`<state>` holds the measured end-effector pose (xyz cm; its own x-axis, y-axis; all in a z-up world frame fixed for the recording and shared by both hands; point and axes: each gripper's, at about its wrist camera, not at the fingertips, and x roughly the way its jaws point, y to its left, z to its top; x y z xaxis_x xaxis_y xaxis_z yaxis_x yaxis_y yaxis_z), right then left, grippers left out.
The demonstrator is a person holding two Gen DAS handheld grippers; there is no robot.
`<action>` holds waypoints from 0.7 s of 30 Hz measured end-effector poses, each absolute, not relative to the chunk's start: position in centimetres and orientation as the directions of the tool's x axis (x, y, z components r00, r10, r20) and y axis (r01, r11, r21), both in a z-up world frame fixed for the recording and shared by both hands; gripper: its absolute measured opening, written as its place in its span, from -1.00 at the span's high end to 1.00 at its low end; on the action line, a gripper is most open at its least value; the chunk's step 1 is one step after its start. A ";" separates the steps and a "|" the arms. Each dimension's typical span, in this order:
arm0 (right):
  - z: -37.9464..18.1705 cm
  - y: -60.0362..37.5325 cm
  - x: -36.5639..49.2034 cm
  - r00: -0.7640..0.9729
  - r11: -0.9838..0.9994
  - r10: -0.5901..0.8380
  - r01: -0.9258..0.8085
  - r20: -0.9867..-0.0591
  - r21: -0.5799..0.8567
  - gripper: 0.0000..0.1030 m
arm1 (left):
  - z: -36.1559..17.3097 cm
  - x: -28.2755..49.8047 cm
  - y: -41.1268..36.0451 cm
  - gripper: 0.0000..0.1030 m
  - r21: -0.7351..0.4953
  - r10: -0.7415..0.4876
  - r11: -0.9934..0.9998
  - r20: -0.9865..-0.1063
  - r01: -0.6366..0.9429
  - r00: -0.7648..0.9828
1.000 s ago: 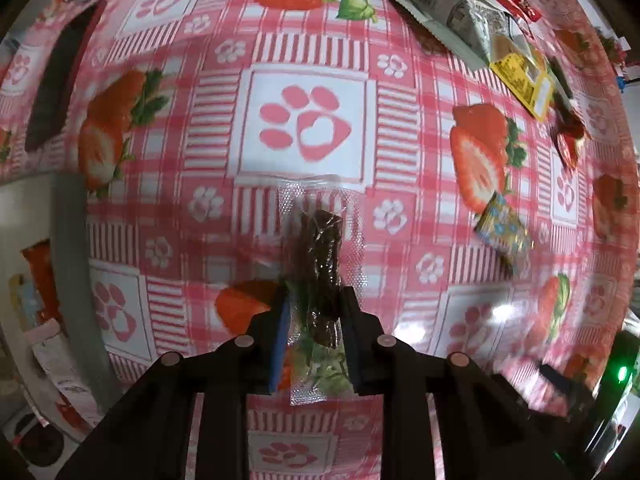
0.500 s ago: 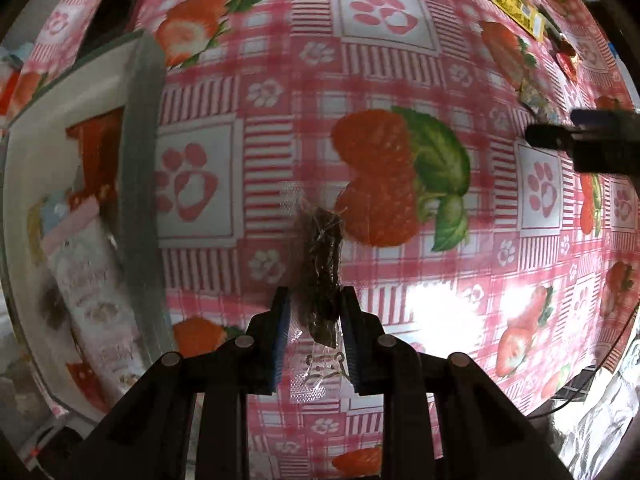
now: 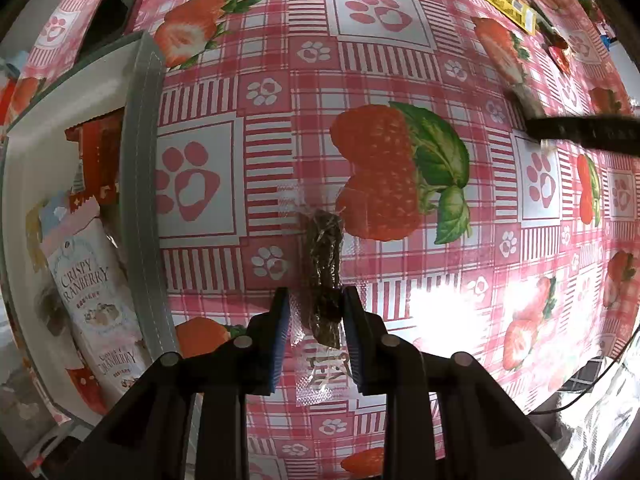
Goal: Organize snacks
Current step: 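Grasp the brown chocolate stick with the left tool while the right tool grasps the floral-wrapped candy, then carry the chocolate stick and floral candy into the white tray and open both tools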
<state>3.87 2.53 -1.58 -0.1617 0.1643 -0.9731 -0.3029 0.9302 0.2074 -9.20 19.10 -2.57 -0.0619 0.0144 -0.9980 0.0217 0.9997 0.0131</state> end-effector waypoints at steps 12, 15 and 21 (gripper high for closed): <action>1.7 0.7 -5.6 -0.224 0.944 0.272 -0.125 -0.936 0.305 0.45 | -1.4 -10.0 18.7 0.48 0.007 0.009 0.999 -0.999 0.043 -0.051; 2.7 0.5 -6.9 -0.215 0.945 0.283 -0.107 -0.935 0.311 0.45 | -0.3 -10.4 18.6 0.48 -0.002 0.000 0.999 -0.999 0.047 -0.042; 5.1 -0.9 -7.6 -0.197 0.943 0.300 -0.088 -0.934 0.321 0.45 | 2.2 -11.4 18.6 0.48 -0.011 -0.010 0.998 -1.000 0.058 -0.014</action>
<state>-7.61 -0.93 5.12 -0.1970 0.2995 -0.9335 -0.0877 0.9430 0.3211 -11.35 18.59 2.16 -0.0141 -0.0101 -0.9998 0.0576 0.9983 -0.0109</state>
